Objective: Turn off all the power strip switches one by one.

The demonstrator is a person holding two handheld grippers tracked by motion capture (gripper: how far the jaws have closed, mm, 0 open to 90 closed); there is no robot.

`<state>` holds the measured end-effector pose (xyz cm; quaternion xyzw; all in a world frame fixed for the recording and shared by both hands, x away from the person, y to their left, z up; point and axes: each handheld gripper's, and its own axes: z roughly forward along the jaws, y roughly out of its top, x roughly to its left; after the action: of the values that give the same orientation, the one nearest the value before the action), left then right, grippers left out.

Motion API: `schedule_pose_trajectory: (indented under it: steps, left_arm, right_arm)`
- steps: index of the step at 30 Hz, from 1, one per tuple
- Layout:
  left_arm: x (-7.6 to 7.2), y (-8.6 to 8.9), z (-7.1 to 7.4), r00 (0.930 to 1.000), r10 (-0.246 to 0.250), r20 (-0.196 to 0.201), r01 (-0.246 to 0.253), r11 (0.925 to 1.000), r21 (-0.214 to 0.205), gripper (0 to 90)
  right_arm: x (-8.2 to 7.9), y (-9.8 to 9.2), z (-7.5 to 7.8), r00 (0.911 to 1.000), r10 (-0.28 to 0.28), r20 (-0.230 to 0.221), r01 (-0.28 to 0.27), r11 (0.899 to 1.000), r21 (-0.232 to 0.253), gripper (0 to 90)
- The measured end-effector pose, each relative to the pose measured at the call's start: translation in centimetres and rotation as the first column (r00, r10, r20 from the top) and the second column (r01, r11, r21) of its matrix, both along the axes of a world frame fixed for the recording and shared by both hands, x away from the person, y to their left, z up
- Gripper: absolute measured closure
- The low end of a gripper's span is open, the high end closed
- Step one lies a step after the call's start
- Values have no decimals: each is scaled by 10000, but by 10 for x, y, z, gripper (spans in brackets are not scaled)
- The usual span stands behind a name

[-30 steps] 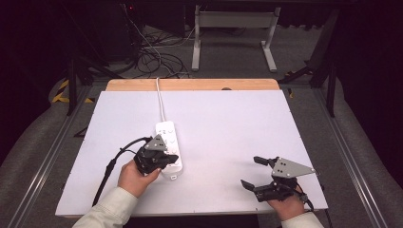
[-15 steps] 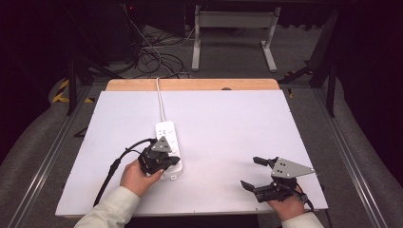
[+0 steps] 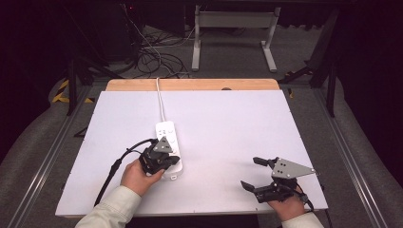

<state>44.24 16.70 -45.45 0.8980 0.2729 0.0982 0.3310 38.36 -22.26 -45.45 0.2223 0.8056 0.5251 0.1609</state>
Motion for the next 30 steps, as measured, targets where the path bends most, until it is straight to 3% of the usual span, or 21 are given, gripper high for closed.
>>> schedule_pose_trajectory:
  steps: [18, 30]
  left_arm:
    - [0, 0, 0, 10000, 92, -13, -92, 9999, 145, 900]
    - [-4, -2, 0, 9994, 36, 348, -48, 9993, 368, 900]
  right_arm:
    - [0, 0, -1, 10000, -28, -61, 28, 10000, -11, 117]
    - [0, 0, -1, 10000, -45, -59, 45, 10000, -23, 117]
